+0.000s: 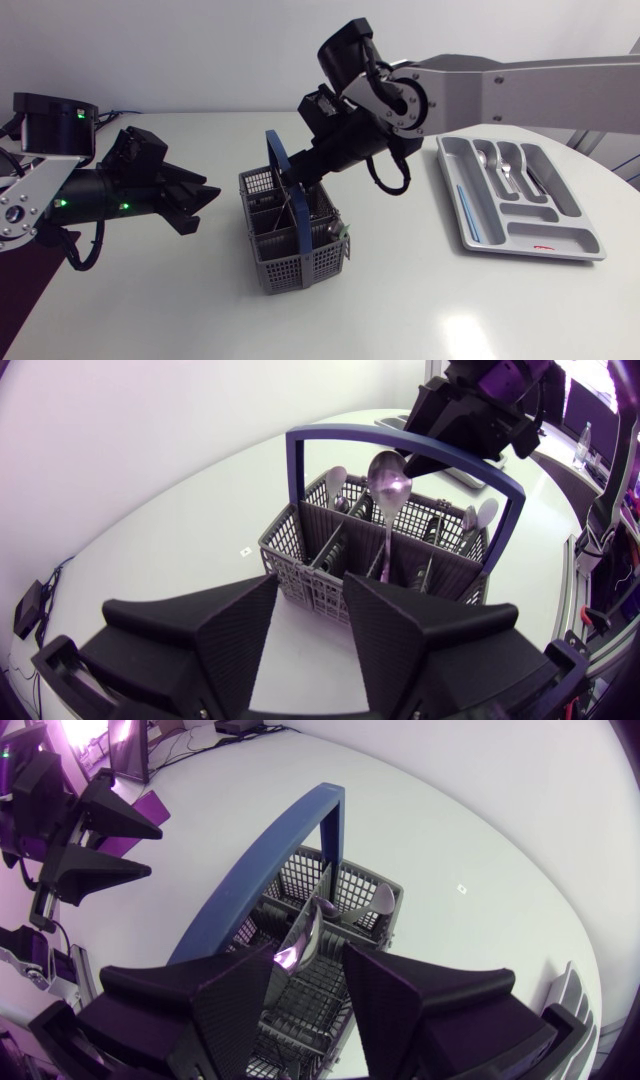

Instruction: Unload the cutlery basket into the drawer organizer.

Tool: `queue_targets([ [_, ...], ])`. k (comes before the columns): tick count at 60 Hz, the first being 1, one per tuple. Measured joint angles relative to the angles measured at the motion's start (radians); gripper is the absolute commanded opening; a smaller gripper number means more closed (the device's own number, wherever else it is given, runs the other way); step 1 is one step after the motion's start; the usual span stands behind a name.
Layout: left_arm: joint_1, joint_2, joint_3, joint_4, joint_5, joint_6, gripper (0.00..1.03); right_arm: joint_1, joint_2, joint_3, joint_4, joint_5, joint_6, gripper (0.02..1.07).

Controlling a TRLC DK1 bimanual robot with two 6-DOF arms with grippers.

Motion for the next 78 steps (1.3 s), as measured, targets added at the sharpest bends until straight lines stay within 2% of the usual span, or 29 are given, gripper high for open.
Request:
queue_targets([
  [4,-0.001,-0.004,0.0,0.0,0.0,-0.003,0.49,0.007,0.018,0.008,0.009,0.029,0.0,0.52],
  [18,-0.023,-0.032,-0.008,-0.001,0.0,-0.015,0.49,0.016,0.055,0.01,0.064,0.071,0.004,0.21],
  [30,-0.032,-0.047,-0.014,-0.008,0.0,-0.019,0.49,0.012,0.058,0.008,0.087,0.068,0.004,0.13],
  [52,-0.055,-0.069,-0.014,-0.033,-0.002,-0.03,0.49,-0.007,-0.012,-0.068,0.112,0.033,0.004,0.09],
  [69,-0.123,-0.081,0.0,-0.068,-0.048,-0.048,0.49,-0.029,-0.12,-0.138,0.127,-0.008,0.003,0.08],
  [78,-0.171,-0.102,0.042,-0.09,-0.077,-0.056,0.49,-0.051,-0.242,-0.161,0.118,-0.016,0.003,0.08],
])
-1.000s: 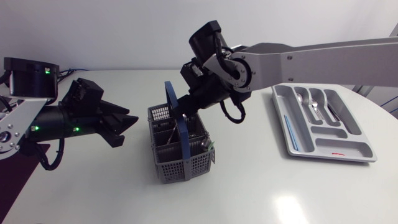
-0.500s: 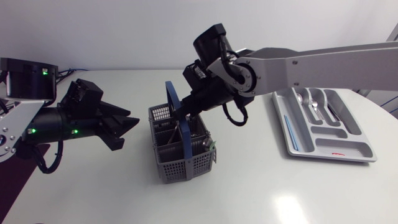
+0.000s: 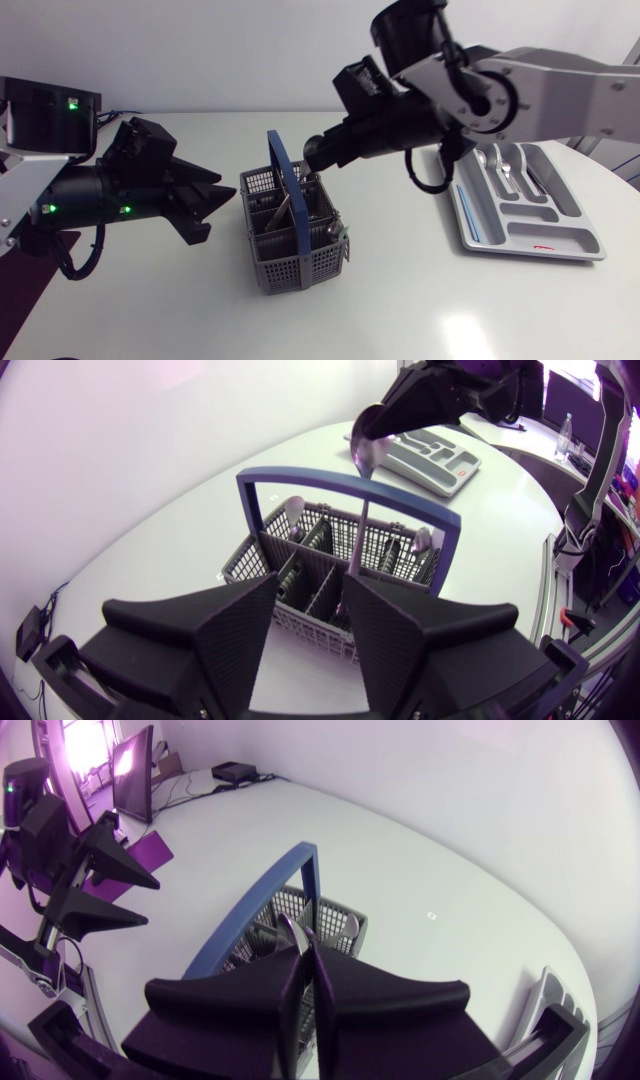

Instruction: Unload the cutlery basket into the drawer organizer.

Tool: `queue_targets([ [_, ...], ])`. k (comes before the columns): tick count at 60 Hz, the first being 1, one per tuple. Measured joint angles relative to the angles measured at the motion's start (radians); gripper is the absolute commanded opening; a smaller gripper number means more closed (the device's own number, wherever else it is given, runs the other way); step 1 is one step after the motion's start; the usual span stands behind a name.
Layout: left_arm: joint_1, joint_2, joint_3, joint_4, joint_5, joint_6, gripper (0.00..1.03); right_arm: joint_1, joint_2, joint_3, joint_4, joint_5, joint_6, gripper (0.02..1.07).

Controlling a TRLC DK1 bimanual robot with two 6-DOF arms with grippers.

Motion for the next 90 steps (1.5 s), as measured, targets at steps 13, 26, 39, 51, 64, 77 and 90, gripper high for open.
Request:
queue_targets([
  [13,-0.102,-0.004,0.092,-0.024,-0.03,-0.003,0.49,-0.074,-0.21,-0.039,-0.037,-0.003,-0.03,0.08],
  [26,-0.182,0.071,0.228,-0.045,-0.03,-0.023,0.49,-0.168,-0.339,-0.131,-0.075,-0.08,-0.064,0.09],
  [39,-0.255,0.164,0.298,-0.104,0.019,-0.029,0.52,-0.233,-0.468,-0.167,-0.118,-0.154,-0.09,0.09],
  [51,-0.342,0.202,0.327,-0.139,0.039,-0.03,0.53,-0.272,-0.569,-0.216,-0.153,-0.25,-0.105,0.09],
  [64,-0.38,0.237,0.35,-0.172,0.091,-0.048,0.53,-0.291,-0.609,-0.243,-0.18,-0.326,-0.116,0.09],
  [77,-0.422,0.277,0.354,-0.194,0.11,-0.048,0.54,-0.291,-0.619,-0.243,-0.183,-0.367,-0.115,0.09],
  [90,-0.437,0.292,0.355,-0.198,0.127,-0.048,0.42,-0.291,-0.62,-0.244,-0.198,-0.395,-0.112,0.09],
])
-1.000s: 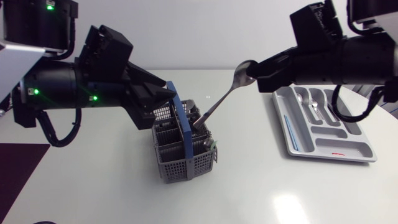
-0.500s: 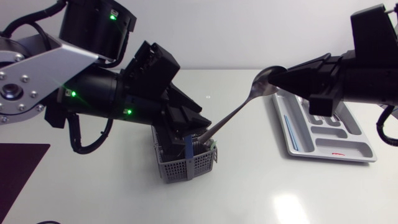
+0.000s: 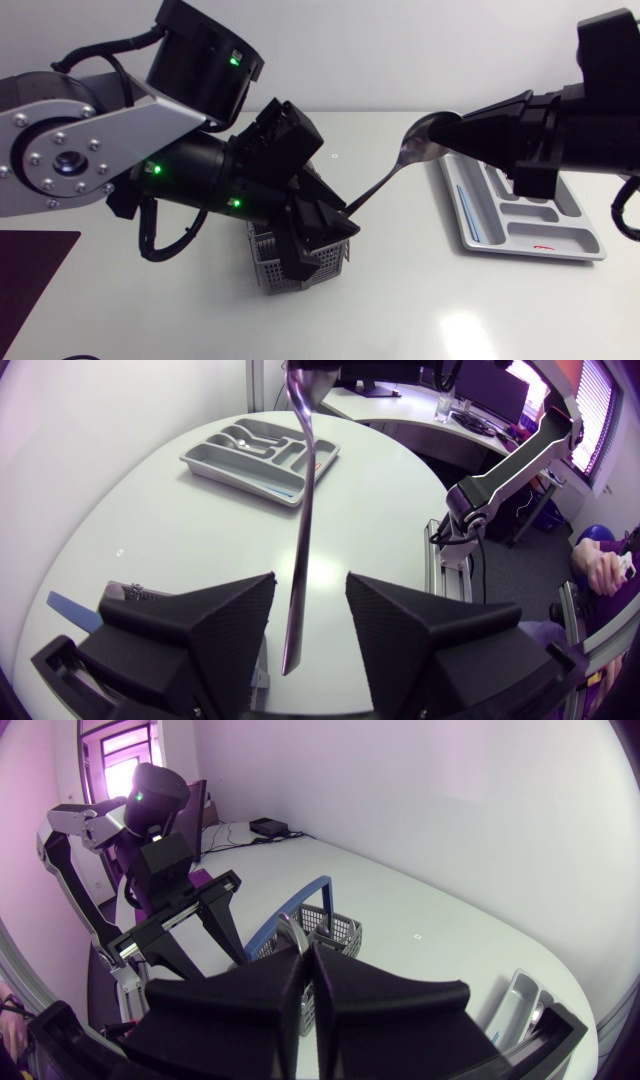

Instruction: Unload the cutlery basket into the drawer organizer.

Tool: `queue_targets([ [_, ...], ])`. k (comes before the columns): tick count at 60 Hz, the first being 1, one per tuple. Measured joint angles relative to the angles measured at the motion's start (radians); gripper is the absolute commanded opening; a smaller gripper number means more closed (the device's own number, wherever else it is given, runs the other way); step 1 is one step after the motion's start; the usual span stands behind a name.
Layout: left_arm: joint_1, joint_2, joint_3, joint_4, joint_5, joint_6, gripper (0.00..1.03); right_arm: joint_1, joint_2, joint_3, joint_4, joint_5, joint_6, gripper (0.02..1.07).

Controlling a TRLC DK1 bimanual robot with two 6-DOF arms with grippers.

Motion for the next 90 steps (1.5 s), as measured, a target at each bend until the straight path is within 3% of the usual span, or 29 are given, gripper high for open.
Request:
queue_targets([
  [25,-0.006,0.01,0.0,-0.001,0.043,-0.007,0.03,0.0,-0.011,-0.021,-0.003,-0.032,0.004,0.09],
  [43,-0.01,0.023,0.002,-0.005,0.055,-0.015,0.03,-0.013,-0.015,-0.027,0.002,-0.048,0.01,0.14],
  [53,-0.013,0.028,0.018,0.009,0.014,-0.052,0.03,-0.039,-0.01,-0.038,0.047,-0.04,0.058,0.46],
  [59,-0.011,0.029,0.019,0.014,-0.018,-0.084,0.03,-0.061,0.0,-0.038,0.085,-0.023,0.098,0.55],
  [74,0.024,0.087,0.059,0.082,-0.12,-0.165,0.03,-0.076,0.079,-0.038,0.129,-0.02,0.203,0.56],
  [90,0.027,0.126,0.087,0.146,-0.208,-0.23,0.03,0.035,0.225,0.009,0.151,0.018,0.27,0.56],
])
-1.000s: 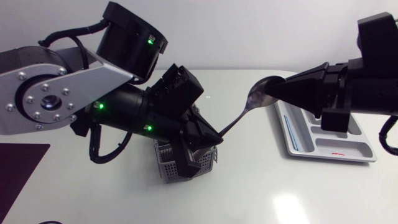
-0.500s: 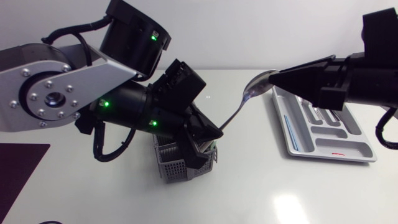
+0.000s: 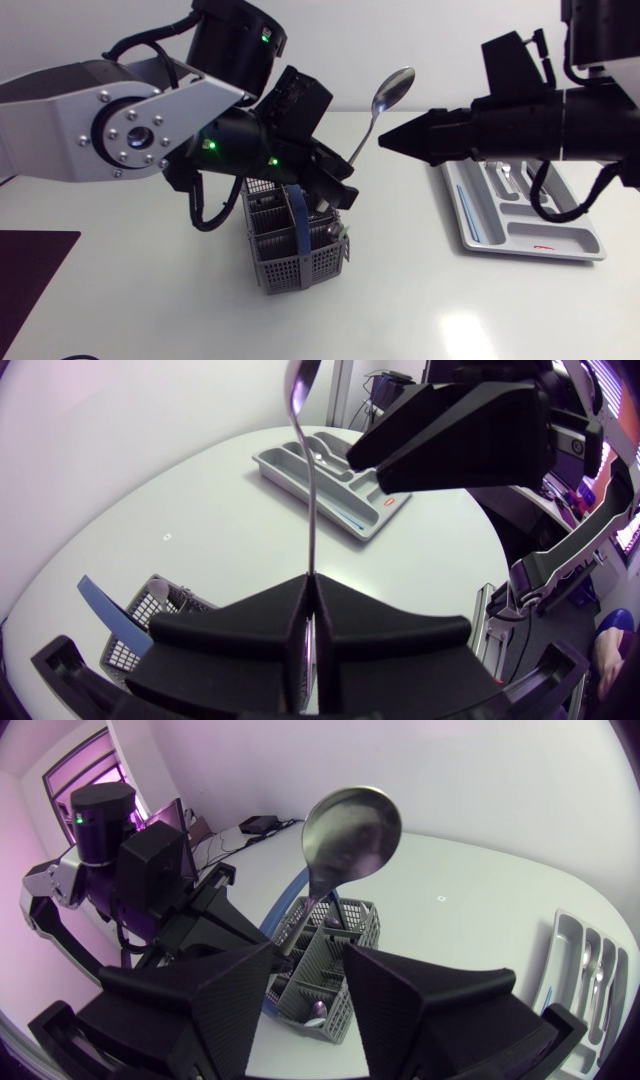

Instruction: Unload the cutlery basket into the drawer organizer.

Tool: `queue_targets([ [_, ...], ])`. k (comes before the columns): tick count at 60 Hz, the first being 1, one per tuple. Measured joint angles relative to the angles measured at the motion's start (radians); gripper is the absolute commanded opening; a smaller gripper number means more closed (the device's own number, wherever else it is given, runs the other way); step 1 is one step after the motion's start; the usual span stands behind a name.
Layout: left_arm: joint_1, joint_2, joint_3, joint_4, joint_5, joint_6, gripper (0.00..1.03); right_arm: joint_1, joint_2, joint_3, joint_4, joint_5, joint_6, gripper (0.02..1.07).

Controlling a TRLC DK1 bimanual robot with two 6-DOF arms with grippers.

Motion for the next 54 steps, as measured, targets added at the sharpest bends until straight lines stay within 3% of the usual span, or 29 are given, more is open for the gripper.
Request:
queue_targets([
  [14,0.0,0.026,0.003,0.043,-0.039,-0.024,0.03,0.0,0.166,0.132,0.005,0.002,0.042,0.55],
  [19,0.0,0.027,0.003,0.055,-0.053,-0.031,0.03,0.0,0.209,0.164,0.011,0.0,0.053,0.44],
  [28,0.0,0.028,0.008,0.079,-0.076,-0.032,0.03,0.01,0.256,0.193,0.033,-0.005,0.076,0.37],
  [35,0.0,0.035,0.012,0.093,-0.079,-0.035,0.03,0.013,0.271,0.208,0.038,-0.005,0.082,0.19],
  [44,0.0,0.045,0.015,0.099,-0.092,-0.039,0.03,0.018,0.276,0.213,0.046,-0.014,0.09,0.09],
  [51,0.0,0.049,0.016,0.109,-0.103,-0.043,0.03,0.025,0.276,0.214,0.053,-0.026,0.106,0.08],
  [54,0.0,0.052,0.016,0.116,-0.106,-0.05,0.12,0.025,0.276,0.214,0.053,-0.032,0.109,0.08],
])
